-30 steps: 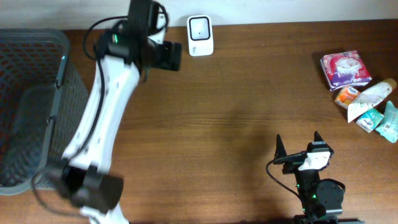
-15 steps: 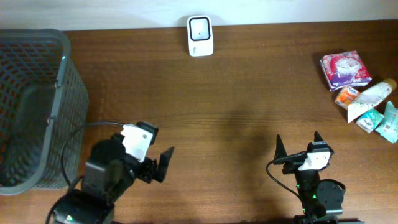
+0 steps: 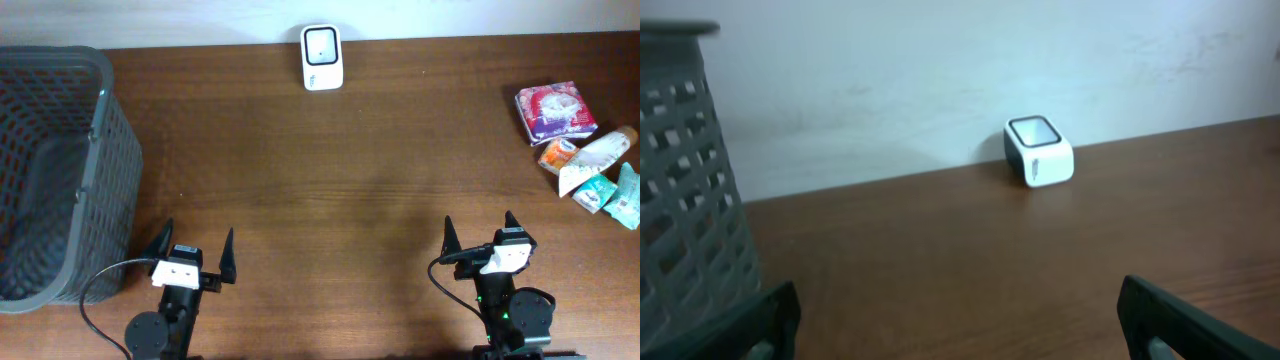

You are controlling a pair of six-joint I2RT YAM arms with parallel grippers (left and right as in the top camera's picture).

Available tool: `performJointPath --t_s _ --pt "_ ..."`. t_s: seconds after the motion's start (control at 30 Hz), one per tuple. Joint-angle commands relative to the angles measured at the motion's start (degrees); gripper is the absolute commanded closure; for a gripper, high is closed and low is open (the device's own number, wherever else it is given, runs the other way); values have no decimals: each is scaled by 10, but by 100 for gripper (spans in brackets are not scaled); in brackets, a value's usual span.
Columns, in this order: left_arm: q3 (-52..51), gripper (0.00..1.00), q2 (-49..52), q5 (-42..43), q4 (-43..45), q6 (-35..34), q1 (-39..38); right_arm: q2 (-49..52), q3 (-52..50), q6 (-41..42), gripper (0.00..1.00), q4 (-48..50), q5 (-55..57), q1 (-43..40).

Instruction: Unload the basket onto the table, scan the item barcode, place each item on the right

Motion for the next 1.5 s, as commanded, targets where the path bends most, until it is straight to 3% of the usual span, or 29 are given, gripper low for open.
performJointPath --t_s 0.0,0.07,0.17,0.3,0.63,1.47 --pt "-10 1 -6 -44 0 -35 4 -4 -3 4 1 -3 5 4" --pt "-10 1 -6 -117 -8 -73 3 -4 -3 4 1 -3 5 4" --pt "-10 1 -6 -159 -40 -65 3 -4 -3 4 1 -3 5 4" --pt "-11 1 -6 -162 -40 -17 3 -4 -3 4 1 -3 5 4" --pt "-11 1 -6 -174 -40 -16 -33 -4 -3 4 1 -3 5 4" --pt "-10 1 -6 -160 -40 -55 -13 -4 -3 4 1 -3 5 4"
